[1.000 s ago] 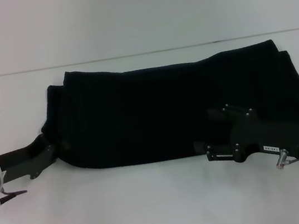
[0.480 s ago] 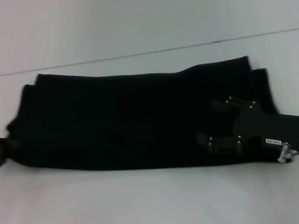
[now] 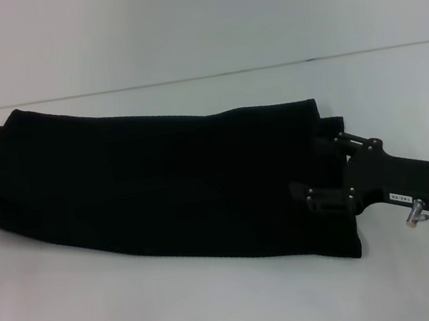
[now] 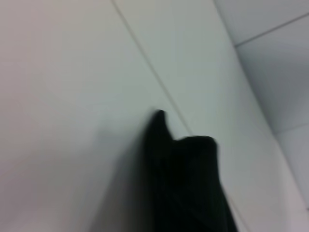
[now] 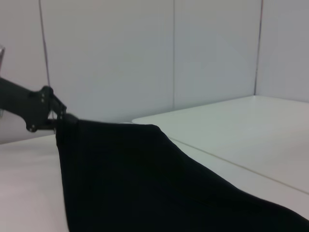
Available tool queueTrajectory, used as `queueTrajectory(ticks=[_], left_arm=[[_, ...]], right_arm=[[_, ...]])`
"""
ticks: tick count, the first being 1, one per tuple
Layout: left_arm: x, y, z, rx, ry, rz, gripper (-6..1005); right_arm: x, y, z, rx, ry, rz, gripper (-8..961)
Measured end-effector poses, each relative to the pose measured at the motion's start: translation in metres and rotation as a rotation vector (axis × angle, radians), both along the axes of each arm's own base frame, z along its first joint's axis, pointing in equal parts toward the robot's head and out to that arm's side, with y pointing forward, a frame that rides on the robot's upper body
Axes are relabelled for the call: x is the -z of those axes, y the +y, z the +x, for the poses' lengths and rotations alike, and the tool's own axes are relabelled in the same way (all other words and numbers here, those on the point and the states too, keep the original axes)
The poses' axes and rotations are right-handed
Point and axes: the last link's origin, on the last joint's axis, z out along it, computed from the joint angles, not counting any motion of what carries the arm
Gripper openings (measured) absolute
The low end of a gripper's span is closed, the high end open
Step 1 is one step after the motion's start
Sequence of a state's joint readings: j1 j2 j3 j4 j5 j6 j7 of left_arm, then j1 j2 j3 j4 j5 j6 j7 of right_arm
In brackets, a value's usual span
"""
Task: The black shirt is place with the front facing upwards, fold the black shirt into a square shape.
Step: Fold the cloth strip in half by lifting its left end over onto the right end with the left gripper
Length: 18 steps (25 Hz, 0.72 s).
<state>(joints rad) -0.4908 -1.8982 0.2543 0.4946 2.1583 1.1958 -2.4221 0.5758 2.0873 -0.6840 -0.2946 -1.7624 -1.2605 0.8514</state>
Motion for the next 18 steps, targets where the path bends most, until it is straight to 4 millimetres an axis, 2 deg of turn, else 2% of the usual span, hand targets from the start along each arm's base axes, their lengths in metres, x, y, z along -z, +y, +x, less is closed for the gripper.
queueTrajectory(ticks=[5,9,11,14,16,18], left_arm=[[0.0,0.023,0.039,0.149,-0.088,0.023,52],[0.014,0.055,0.094,0.323,-0.141,0.008,51],[0.031,0.07,0.128,0.417,-0.149,-0.035,51],[0.068,0.087,0.182,0.55,-0.131,-0.131,51],[0.095,0.09,0.216,0.632,-0.113,-0.204,51],[0.12,0.086,0.239,0.691,-0.1,-0.269,51]], right_arm=[[-0.004,-0.004,0.01,0.041,0.012,0.023,919],[-0.009,-0.012,0.022,0.087,0.032,0.049,918],[-0.012,-0.019,0.03,0.119,0.043,0.062,918],[-0.016,-0.028,0.041,0.155,0.056,0.078,918],[-0.019,-0.034,0.048,0.175,0.066,0.088,917],[-0.021,-0.04,0.053,0.191,0.077,0.096,917]])
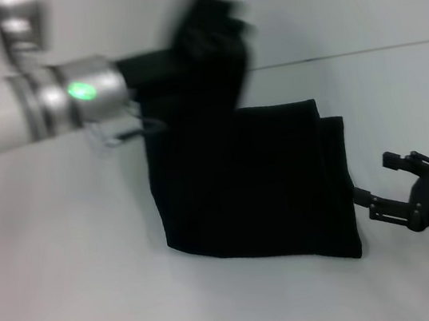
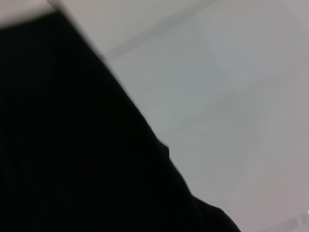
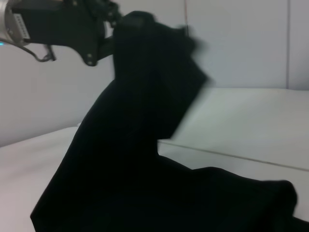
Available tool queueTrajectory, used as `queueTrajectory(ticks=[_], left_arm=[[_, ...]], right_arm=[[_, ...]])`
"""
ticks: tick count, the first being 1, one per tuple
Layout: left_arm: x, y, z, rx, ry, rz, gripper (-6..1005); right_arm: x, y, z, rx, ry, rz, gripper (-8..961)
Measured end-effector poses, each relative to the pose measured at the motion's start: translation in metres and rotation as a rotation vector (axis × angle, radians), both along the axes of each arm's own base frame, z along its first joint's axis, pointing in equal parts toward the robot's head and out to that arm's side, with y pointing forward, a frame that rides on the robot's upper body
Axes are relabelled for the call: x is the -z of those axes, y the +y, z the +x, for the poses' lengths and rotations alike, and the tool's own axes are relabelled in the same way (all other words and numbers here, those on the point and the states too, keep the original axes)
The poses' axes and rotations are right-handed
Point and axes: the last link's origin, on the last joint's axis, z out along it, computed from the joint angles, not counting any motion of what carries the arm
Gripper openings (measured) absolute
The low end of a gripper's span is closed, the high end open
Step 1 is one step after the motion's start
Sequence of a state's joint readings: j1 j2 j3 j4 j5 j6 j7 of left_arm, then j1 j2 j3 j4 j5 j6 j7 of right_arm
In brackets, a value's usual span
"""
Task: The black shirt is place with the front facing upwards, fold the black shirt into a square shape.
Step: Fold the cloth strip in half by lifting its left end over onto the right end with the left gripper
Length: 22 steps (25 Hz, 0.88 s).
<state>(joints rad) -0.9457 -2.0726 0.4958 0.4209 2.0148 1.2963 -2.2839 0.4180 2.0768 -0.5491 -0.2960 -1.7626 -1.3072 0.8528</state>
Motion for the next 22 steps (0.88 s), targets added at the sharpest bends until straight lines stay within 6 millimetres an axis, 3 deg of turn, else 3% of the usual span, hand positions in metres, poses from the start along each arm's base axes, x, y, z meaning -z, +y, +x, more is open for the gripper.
queueTrajectory(ticks=[2,3,10,14,22], left_arm=[[0.011,-0.004,0.008,0.024,0.009,-0.027,51],[0.039,-0.021,0.012,0.042,0.021,-0.098,51],[0.093,-0.078,-0.019,-0.046,-0.024,-0.289,52],[0.093,-0.084,-0.03,-0.067,-0.036,-0.277,52],[0.089,-0.085,-0.028,-0.02,-0.04,-0.272,50]], right_arm=[[-0.002,-0.005,0.004,0.014,0.008,0.008,917],[-0.002,-0.006,0.006,0.021,0.01,0.011,917],[-0.004,-0.009,0.011,0.059,0.03,0.039,916],[-0.002,0.003,0.006,0.08,0.043,0.071,916],[0.012,0.032,-0.017,0.044,-0.001,0.036,915]])
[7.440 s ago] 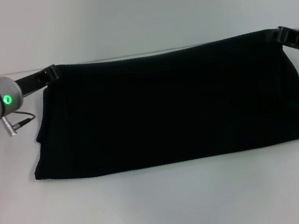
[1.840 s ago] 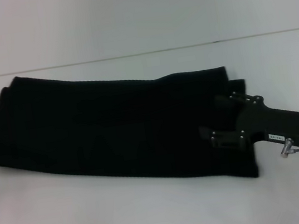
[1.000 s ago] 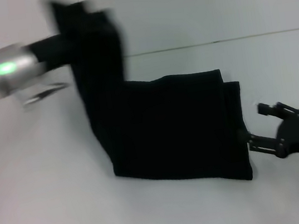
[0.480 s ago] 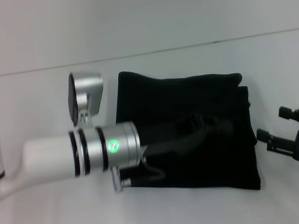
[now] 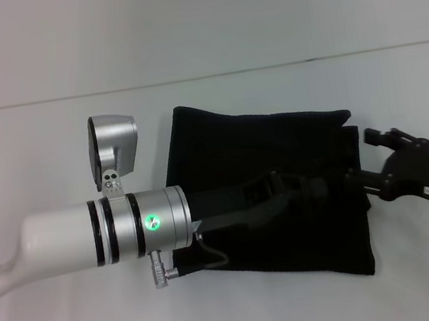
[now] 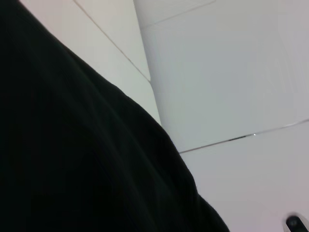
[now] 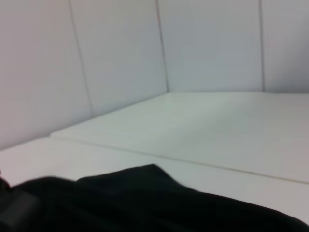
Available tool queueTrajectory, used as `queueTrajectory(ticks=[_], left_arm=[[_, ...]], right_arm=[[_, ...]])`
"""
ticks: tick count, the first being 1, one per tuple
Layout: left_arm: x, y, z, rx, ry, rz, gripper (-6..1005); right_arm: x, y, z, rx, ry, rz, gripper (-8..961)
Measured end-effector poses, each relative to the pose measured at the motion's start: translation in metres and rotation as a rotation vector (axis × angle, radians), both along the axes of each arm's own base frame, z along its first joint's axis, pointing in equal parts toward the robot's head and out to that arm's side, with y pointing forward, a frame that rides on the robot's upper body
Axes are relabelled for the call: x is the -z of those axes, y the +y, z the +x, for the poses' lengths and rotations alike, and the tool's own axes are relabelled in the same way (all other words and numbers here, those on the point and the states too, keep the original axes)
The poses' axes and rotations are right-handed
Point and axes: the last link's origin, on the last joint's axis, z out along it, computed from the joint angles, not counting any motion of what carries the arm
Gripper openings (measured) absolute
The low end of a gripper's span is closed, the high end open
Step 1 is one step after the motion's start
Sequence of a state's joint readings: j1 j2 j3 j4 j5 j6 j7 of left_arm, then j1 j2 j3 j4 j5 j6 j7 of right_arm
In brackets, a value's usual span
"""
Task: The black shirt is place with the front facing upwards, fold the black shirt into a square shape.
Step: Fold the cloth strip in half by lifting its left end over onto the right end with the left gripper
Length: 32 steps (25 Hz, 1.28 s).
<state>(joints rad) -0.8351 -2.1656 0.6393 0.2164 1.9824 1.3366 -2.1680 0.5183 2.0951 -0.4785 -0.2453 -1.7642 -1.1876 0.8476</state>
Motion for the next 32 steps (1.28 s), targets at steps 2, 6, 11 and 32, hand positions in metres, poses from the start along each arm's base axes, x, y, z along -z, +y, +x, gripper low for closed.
queueTrajectory(ticks=[2,6,11,32], left_arm=[[-0.001,0.0,0.001,0.006,-0.004,0.001,49],[-0.005,0.003,0.001,0.01,-0.009,0.022,49],[-0.012,0.011,0.003,0.018,-0.006,0.055,49],[-0.019,0.005,0.008,0.091,-0.046,0.049,49]], right_arm=[[0.004,0.004,-0.004,-0.013,-0.023,-0.021,915],[0.007,0.003,-0.005,-0.023,-0.036,-0.037,915],[-0.002,0.0,-0.001,-0.017,-0.001,-0.001,916],[0.019,0.015,-0.011,-0.001,-0.069,-0.029,916]])
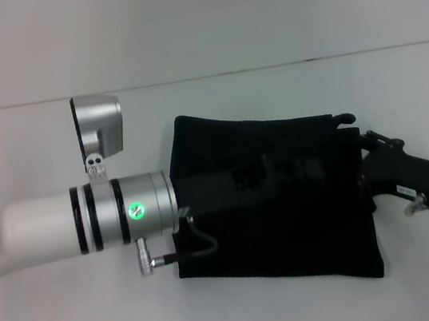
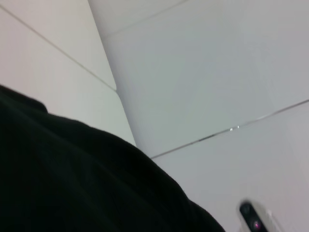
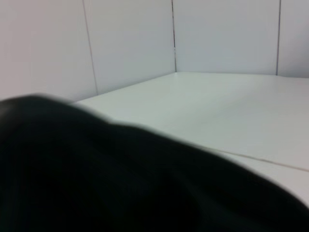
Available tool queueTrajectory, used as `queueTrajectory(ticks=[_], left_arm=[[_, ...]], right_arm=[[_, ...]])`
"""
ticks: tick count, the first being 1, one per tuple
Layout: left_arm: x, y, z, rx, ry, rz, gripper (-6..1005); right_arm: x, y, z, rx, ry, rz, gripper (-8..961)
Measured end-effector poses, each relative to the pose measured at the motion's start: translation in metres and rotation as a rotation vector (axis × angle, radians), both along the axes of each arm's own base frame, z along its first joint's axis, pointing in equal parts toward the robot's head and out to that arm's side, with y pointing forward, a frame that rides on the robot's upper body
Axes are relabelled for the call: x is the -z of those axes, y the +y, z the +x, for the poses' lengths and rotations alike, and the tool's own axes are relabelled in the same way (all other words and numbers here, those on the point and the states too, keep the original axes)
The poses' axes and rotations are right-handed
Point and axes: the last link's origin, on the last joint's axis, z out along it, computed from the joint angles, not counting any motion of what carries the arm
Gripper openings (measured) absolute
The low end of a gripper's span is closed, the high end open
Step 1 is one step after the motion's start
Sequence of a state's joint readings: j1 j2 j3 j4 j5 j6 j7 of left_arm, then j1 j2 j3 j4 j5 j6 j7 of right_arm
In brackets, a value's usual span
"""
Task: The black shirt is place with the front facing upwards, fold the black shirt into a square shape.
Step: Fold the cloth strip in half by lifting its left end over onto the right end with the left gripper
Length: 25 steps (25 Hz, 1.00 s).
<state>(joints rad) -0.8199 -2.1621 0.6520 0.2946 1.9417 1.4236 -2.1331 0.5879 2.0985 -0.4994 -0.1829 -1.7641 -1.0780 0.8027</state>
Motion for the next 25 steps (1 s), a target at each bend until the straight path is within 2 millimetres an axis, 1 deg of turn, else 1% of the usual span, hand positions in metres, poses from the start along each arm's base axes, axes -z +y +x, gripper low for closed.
queueTrajectory(ticks=[4,11,15,19,22,25], left_arm=[[0.0,-0.007,-0.006,0.017,0.021,-0.028,50],[0.006,-0.013,-0.012,0.016,0.046,-0.048,50],[0.019,-0.016,-0.012,0.031,0.097,-0.065,49],[0.033,-0.014,-0.014,0.013,0.175,-0.069,48],[0.04,-0.012,-0.016,0.004,0.215,-0.063,48],[0.042,-0.011,-0.015,0.002,0.226,-0.054,49]], right_arm=[[-0.001,0.01,-0.005,0.01,-0.001,0.02,916],[-0.017,0.019,-0.003,0.035,0.036,0.1,916],[-0.023,0.022,-0.002,0.034,0.033,0.12,915],[-0.024,0.023,-0.002,0.039,0.028,0.125,915],[-0.025,0.024,0.002,0.059,0.02,0.137,915],[-0.029,0.024,0.008,0.089,0.018,0.159,915]])
